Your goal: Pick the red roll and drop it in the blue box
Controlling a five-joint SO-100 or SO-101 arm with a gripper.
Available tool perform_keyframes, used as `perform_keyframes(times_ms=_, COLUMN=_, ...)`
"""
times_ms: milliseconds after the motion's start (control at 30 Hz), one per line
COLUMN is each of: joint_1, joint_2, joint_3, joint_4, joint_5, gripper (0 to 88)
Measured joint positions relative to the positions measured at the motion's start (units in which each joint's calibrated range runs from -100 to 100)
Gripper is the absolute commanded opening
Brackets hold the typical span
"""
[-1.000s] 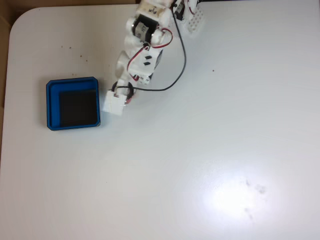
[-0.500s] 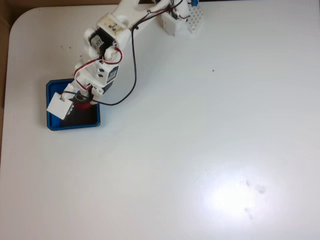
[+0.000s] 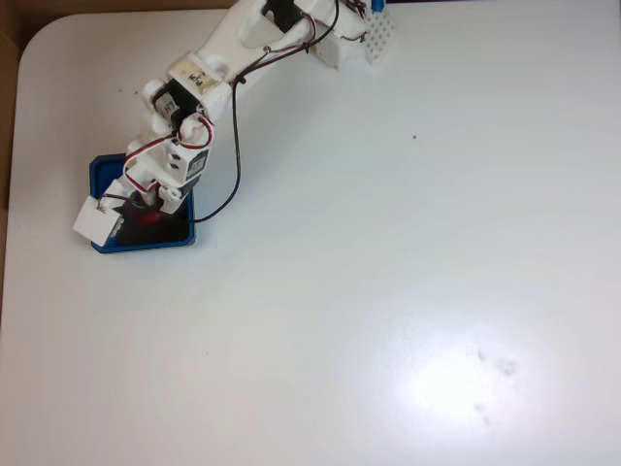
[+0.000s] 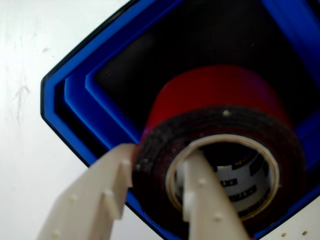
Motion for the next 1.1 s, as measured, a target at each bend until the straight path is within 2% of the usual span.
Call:
perform_keyframes(times_ms=300, joint_1=4.1, joint_2=0.0, joint_3=0.0, joint_4=0.0, joint_5=0.0, gripper=0.5)
perform_keyframes(times_ms=767, joint_1=4.0, joint_2=0.0, joint_3=0.0, joint_4=0.0, joint_5=0.0, gripper=1.2)
perform_keyframes(times_ms=1100, joint_1=4.0, joint_2=0.0, joint_3=0.0, joint_4=0.6, joint_5=0.0, gripper=15.7)
